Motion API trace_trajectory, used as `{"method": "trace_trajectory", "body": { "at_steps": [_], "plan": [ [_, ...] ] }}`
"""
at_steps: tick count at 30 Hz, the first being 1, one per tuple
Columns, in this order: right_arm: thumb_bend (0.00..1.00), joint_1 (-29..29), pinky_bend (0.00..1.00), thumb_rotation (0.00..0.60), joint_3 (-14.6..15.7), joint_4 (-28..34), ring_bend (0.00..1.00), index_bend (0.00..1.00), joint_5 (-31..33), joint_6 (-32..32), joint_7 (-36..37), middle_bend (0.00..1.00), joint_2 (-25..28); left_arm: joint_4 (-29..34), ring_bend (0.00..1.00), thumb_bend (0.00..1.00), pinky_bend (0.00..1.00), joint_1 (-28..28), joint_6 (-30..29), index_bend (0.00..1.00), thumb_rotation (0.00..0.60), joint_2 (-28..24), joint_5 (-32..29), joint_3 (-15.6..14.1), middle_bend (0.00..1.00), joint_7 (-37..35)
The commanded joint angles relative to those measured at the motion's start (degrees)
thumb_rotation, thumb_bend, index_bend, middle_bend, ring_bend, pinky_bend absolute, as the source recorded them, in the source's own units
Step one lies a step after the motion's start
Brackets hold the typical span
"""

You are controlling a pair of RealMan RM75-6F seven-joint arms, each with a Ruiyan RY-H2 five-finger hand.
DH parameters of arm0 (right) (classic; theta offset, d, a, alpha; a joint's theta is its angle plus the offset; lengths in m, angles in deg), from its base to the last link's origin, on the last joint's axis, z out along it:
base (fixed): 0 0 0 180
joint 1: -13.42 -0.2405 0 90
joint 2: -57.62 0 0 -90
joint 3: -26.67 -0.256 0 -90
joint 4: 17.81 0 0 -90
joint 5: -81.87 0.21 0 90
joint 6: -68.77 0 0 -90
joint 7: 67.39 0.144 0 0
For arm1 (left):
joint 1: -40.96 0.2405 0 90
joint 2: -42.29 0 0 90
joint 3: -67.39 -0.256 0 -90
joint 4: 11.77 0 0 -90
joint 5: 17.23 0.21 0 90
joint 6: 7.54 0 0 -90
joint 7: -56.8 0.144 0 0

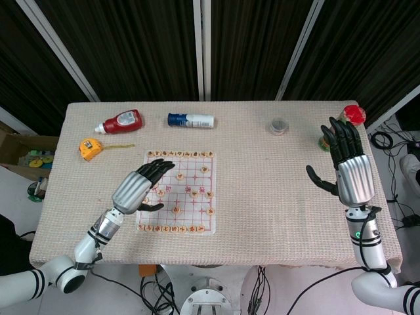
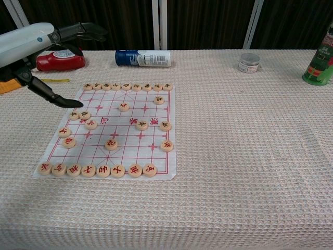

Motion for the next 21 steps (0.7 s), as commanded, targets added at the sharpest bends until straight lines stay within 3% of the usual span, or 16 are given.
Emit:
{"method": "trace_trajectory", "body": {
  "at_steps": [1, 21],
  "plan": [
    [0.23, 0.30, 0.00, 0.600, 0.71, -0.60, 0.00, 0.00, -1.03, -0.87, 0.31, 0.00, 0.47, 0.38, 0.09, 0.05, 0.23, 0.06, -0.12, 0.09, 0.600, -0.07, 0.01, -0.58, 0.11, 1.76],
    [0.23, 0.85, 0.00, 0.600, 1.41, -0.86, 0.00, 0.00, -0.22, -2.20, 1.48, 0.00, 1.03, 0.64, 0.09, 0.05, 0.23, -0.46, 0.52, 0.09, 0.600, 0.01, -0.93, -1.91, 0.11, 3.60]
  ]
}}
